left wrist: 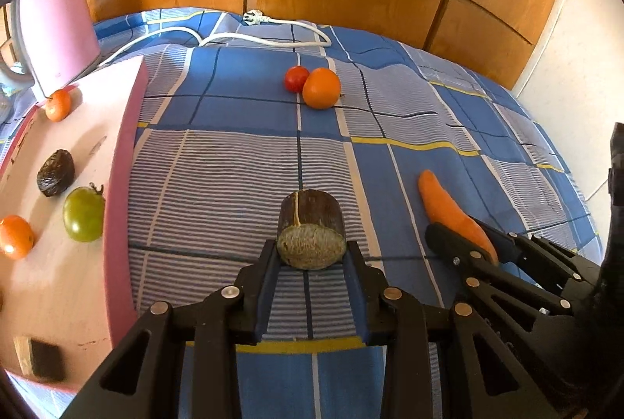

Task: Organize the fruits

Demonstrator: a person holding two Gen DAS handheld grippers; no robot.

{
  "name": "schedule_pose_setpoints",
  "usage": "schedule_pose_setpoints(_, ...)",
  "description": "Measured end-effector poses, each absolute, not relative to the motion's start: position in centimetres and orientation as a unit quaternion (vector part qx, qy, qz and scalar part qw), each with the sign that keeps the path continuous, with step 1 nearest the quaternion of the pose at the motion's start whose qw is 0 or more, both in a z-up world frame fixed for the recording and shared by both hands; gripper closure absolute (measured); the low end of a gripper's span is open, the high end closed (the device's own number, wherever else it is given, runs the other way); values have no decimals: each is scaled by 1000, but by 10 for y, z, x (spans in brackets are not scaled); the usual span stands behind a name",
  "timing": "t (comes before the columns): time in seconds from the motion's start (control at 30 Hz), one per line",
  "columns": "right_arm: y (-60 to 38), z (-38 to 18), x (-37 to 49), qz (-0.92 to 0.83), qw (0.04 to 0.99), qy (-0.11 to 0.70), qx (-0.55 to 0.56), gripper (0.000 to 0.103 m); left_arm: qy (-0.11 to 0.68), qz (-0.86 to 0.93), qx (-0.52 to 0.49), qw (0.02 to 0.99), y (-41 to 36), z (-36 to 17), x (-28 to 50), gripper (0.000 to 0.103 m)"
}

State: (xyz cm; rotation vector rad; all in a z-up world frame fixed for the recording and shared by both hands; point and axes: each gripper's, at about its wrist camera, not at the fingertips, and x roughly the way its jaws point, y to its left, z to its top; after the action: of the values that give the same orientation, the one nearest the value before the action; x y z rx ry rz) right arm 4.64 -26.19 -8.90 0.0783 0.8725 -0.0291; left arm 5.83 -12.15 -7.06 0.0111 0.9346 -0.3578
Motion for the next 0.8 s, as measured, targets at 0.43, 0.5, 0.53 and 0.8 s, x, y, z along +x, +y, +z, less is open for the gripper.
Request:
schedule_pose_setpoints(0.43, -262, -85, 41, 6, 894, 438, 92, 74, 415, -173, 2, 893, -110, -47, 44, 75)
schedule_pose_setpoints(0.5, -262, -85, 42, 9, 893, 440, 99, 74, 413, -174, 2, 894, -109, -46, 44, 79)
schedule_pose_setpoints(0.53, -262, -84, 42, 9, 892, 440, 101, 74, 412, -175, 0, 894, -108, -45, 43, 81)
schedule_pose_setpoints(0.8, -258, -86, 42, 11, 892, 443, 92, 74, 415, -193, -22, 889, -104, -47, 46, 94)
